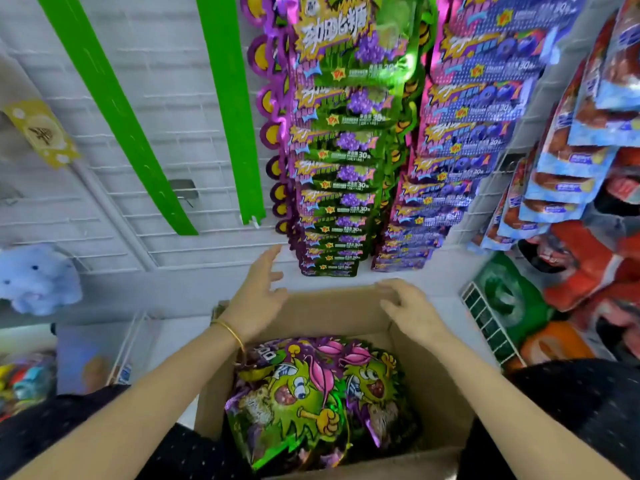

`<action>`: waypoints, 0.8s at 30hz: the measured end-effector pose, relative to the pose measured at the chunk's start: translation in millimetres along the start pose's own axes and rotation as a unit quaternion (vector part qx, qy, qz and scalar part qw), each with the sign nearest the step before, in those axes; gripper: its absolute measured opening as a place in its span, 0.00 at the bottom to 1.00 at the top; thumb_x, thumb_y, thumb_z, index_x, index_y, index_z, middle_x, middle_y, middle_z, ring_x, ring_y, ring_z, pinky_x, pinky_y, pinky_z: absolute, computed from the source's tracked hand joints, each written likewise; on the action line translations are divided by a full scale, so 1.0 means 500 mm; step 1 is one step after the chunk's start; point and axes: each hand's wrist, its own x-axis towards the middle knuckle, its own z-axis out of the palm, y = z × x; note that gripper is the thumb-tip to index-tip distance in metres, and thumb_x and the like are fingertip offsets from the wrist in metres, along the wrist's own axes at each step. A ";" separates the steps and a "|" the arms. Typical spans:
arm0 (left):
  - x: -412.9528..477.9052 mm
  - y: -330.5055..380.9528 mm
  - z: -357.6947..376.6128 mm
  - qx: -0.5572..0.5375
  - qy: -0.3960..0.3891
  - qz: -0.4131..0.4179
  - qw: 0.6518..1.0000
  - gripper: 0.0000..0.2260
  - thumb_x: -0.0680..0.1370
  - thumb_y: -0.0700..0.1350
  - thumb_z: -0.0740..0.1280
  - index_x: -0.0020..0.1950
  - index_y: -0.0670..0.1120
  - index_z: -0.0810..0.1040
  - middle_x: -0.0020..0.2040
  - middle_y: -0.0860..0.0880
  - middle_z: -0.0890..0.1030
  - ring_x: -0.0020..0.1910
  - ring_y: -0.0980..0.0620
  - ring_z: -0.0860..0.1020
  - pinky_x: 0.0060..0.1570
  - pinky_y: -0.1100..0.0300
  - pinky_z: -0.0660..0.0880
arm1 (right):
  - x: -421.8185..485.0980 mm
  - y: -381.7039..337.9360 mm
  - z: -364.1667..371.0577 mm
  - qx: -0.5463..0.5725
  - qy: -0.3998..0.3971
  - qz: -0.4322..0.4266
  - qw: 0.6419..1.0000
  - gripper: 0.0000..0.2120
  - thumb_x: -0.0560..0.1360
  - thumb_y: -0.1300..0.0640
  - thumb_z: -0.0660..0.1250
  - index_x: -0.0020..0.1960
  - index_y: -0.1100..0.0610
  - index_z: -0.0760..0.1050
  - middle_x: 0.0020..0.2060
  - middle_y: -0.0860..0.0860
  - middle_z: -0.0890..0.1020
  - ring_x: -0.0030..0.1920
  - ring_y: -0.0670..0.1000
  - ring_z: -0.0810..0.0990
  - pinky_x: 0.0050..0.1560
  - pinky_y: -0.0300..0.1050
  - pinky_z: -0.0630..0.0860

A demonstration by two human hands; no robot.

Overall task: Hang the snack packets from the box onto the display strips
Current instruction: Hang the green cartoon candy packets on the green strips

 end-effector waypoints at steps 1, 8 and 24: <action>-0.002 -0.037 0.006 0.006 0.001 -0.034 0.999 0.28 0.76 0.31 0.58 0.74 0.47 0.55 0.72 0.48 0.61 0.67 0.49 0.68 0.53 0.60 0.73 | -0.004 0.045 0.026 -0.001 -0.041 0.040 0.998 0.16 0.77 0.65 0.62 0.64 0.60 0.71 0.60 0.55 0.77 0.56 0.50 0.76 0.45 0.26 0.69; 0.028 -0.093 0.048 -0.075 -0.031 -0.168 0.982 0.21 0.77 0.34 0.61 0.69 0.46 0.64 0.67 0.45 0.66 0.57 0.47 0.75 0.53 0.52 0.78 | 0.000 0.194 0.205 -0.093 -0.203 0.155 0.963 0.25 0.77 0.53 0.64 0.70 0.61 0.64 0.67 0.57 0.71 0.66 0.55 0.71 0.62 0.42 0.67; 0.014 -0.134 0.045 -0.053 -0.055 -0.234 0.969 0.25 0.74 0.36 0.67 0.69 0.47 0.65 0.68 0.47 0.68 0.53 0.51 0.78 0.44 0.65 0.79 | 0.173 0.339 0.267 -0.237 -0.302 0.073 0.920 0.42 0.73 0.48 0.68 0.76 0.55 0.46 0.73 0.59 0.60 0.72 0.61 0.60 0.70 0.51 0.60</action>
